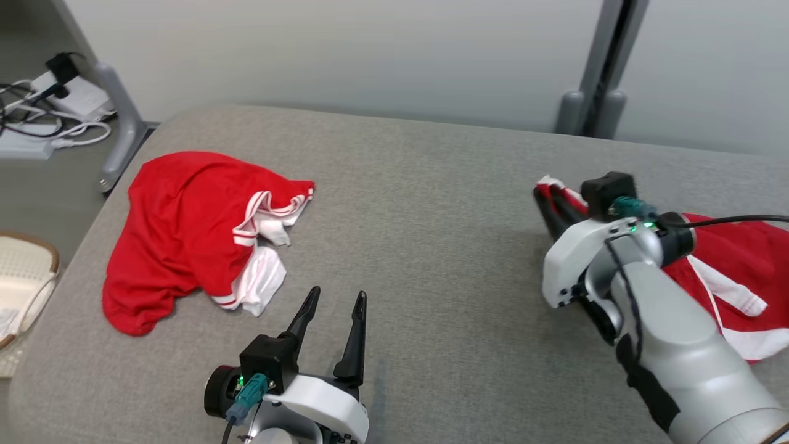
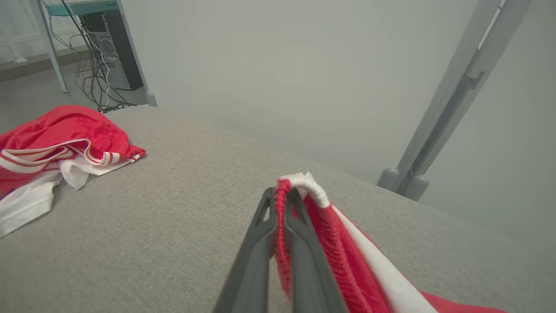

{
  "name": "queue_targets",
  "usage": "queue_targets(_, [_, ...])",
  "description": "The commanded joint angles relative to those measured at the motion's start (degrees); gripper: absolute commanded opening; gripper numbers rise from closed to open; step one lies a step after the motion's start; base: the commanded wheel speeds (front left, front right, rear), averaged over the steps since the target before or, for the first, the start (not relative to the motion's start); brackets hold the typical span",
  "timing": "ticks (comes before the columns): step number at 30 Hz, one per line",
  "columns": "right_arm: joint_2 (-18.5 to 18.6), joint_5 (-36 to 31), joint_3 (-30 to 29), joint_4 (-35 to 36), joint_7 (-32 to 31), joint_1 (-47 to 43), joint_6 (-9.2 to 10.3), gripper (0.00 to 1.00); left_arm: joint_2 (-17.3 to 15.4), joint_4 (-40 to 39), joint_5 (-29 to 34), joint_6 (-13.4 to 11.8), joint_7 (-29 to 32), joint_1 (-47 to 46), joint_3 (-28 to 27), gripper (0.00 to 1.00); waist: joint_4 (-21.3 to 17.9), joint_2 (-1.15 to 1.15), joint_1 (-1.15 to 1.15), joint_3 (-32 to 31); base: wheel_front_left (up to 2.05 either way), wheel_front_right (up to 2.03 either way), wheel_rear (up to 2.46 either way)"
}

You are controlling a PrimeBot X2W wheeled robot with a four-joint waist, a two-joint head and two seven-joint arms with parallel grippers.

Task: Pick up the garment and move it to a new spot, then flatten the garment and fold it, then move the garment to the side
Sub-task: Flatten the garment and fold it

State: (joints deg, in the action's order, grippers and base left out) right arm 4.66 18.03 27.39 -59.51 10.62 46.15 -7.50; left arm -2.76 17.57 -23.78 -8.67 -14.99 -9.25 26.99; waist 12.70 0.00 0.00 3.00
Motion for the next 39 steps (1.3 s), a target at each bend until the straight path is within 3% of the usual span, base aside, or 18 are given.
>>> queue_targets(1, [-0.4, 0.7, 1.4, -0.7, 0.0, -0.2, 0.01, 0.00, -0.3, -0.2, -0.3, -0.4, -0.2, -0.8, 0.3, 1.00, 2.0, 0.00, 0.00, 1.0, 0.00, 0.00, 0.00])
queue_targets(3, [-1.0, 0.7, 3.4, -1.9, 0.2, 0.5, 0.01, 0.00, -0.3, -0.1, -0.5, -0.5, -0.2, -0.9, 0.8, 1.00, 3.0, 0.00, 0.00, 1.2, 0.00, 0.00, 0.00])
queue_targets(4, [-1.2, 0.0, 4.2, -2.6, 0.8, 1.2, 0.01, 0.25, -0.2, -0.2, -0.8, -0.6, -0.2, -0.8, 1.0, 1.00, 3.4, 0.00, 0.00, 1.3, 0.00, 0.00, 0.00])
queue_targets(5, [-1.3, -0.2, 4.6, -3.5, 1.2, 1.6, 0.01, 1.00, -0.2, -0.1, -0.8, -0.6, -0.2, -0.7, 1.1, 1.00, 3.7, 0.00, 0.00, 1.3, 0.00, 0.00, 0.00])
queue_targets(14, [-1.6, 5.4, 11.4, -1.2, -0.1, 0.5, 0.01, 1.00, -0.2, 0.1, -0.7, -1.0, -0.2, -0.5, 1.0, 1.00, 3.8, 0.00, 0.00, 0.6, 0.00, 0.00, 0.00])
queue_targets(27, [-1.7, 8.9, 21.9, -4.2, -11.4, 2.9, 0.01, 1.00, -0.2, 0.7, 0.6, 0.2, -0.2, 0.0, 0.1, 1.00, -4.4, 0.00, 0.00, -3.0, 0.00, 0.00, 0.00])
queue_targets(34, [-0.1, 11.2, 20.0, -3.9, -3.5, 3.2, 0.01, 1.00, -0.3, 0.1, 0.7, 0.0, -0.2, 0.5, -0.5, 1.00, -7.0, 0.00, 0.00, -4.7, 0.00, 0.00, 0.00])
queue_targets(39, [4.0, 14.5, 15.5, -2.2, 3.5, 0.9, 0.01, 1.00, -0.3, -1.3, 0.9, -0.4, -0.2, 0.4, -1.4, 1.00, -9.7, 0.00, 0.00, -5.2, 0.00, 0.00, 0.00])
